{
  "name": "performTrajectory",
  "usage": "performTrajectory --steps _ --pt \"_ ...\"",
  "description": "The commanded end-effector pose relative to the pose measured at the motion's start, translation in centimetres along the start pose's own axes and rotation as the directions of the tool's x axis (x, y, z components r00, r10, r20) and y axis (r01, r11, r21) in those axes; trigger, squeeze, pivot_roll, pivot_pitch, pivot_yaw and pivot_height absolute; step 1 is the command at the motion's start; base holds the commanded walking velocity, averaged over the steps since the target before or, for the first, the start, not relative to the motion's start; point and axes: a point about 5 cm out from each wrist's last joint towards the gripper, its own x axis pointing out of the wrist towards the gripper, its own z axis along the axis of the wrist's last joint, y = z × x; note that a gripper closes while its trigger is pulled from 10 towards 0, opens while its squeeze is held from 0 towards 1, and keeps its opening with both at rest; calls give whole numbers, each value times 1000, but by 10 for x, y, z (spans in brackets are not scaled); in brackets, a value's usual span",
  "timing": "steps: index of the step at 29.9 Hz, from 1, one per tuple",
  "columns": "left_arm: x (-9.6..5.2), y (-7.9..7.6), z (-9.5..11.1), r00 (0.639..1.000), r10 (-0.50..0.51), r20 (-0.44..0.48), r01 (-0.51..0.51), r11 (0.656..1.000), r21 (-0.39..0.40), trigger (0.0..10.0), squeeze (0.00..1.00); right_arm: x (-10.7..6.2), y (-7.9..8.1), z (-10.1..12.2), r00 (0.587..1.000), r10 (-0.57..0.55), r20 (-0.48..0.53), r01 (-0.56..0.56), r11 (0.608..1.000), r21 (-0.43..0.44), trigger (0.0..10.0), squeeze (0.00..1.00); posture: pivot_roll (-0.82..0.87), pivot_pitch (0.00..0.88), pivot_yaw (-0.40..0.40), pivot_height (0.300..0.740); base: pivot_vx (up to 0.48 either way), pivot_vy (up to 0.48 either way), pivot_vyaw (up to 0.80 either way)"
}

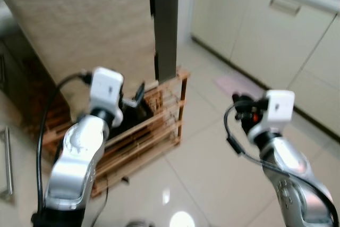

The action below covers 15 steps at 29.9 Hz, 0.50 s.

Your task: Restocking fridge

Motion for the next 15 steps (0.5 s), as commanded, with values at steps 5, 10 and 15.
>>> performTrajectory --steps 5,10,15 --pt "-1 2 1 1000 21 1 -21 999 -38 10000 0 -1 2 3 1000 7 12 -7 1000 -14 10000 0 31 4 -3 740 0 -384 0" --pt "-2 2 2 999 32 7 -31 997 -65 10000 0 0 2 5 1000 25 15 -25 999 -20 10000 0 35 8 -9 740 0 0 0" --pt "-3 5 5 998 60 37 -59 998 -29 10000 0 1 5 6 997 73 1 -73 996 -58 10000 0 34 9 -13 740 0 0 0"
